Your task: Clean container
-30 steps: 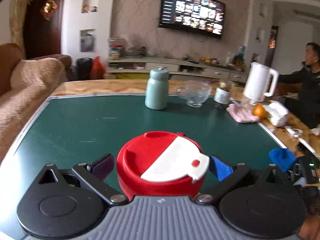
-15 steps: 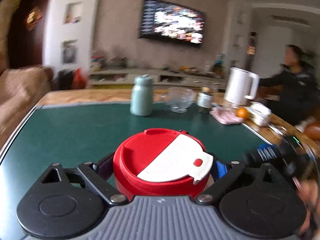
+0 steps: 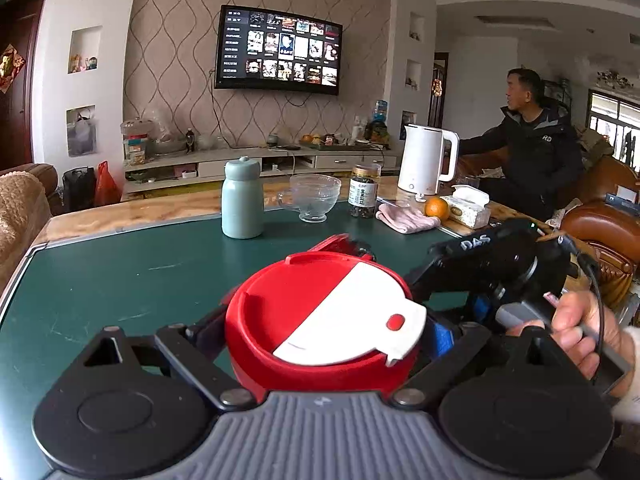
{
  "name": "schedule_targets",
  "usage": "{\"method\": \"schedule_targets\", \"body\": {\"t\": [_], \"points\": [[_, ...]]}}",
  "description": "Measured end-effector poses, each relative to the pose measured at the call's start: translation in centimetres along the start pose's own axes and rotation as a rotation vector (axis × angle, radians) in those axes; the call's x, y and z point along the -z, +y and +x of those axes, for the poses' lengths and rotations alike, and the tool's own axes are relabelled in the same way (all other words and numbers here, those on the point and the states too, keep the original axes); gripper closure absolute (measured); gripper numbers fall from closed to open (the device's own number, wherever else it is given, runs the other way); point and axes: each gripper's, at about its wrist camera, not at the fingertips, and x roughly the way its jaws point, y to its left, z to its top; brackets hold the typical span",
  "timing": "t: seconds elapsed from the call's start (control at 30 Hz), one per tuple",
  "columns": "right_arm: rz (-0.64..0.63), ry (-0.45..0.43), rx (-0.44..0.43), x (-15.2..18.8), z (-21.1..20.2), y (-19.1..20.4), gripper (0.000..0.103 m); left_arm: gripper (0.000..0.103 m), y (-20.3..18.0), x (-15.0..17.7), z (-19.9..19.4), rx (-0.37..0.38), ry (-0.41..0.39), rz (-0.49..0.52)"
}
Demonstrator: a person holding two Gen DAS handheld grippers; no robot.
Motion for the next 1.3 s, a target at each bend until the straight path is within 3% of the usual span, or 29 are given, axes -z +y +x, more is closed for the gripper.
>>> {"method": "schedule_targets", "body": {"t": [0.17,0.27,0.37,0.47,0.63,0.73,0.83,0.97,1.1,1.17,1.3], "points": [[-0.005,0.013,0.159,0.2,0.1,-2.2,0.09,0.007,-0.1,0.2,-0.3,0.018,0.012,0.04],[-0.037,-0.029,0.169,0.4,-1.9,-1.6,0.09,0.007,-0.2,0.1,-0.4,0.037,0.024,0.071],[-0.066,-0.141,0.155,-0.5,-5.7,-0.2,0.09,0.007,-0.4,0.1,-0.3,0.059,0.032,0.114],[-0.119,-0.171,0.089,-1.7,-7.8,2.2,0.09,0.008,-0.9,0.0,-0.1,0.08,0.037,0.16],[-0.172,-0.059,-0.02,-2.0,-5.1,4.7,0.09,0.008,-1.4,-0.1,0.3,0.111,0.047,0.211],[-0.087,0.021,-0.044,-0.6,-2.1,2.6,0.09,0.008,-1.3,-0.1,0.3,0.124,0.051,0.219],[0.017,0.03,-0.038,0.6,-0.3,-0.7,0.091,0.008,-1.0,0.0,0.1,0.143,0.058,0.227],[0.096,0.022,0.049,0.8,0.6,-4.3,0.091,0.007,-0.2,-0.4,0.3,0.166,0.079,0.203],[0.077,0.018,0.049,0.9,0.8,-3.9,0.091,0.005,0.4,-1.0,0.9,0.156,0.11,0.136],[0.058,0.011,0.052,0.9,0.7,-3.5,0.09,0.0,0.8,-1.9,1.5,0.147,0.146,0.051],[0.052,0.003,0.061,1.1,-0.7,-2.4,0.09,0.0,0.7,-2.0,0.9,0.092,0.161,-0.085]]}}
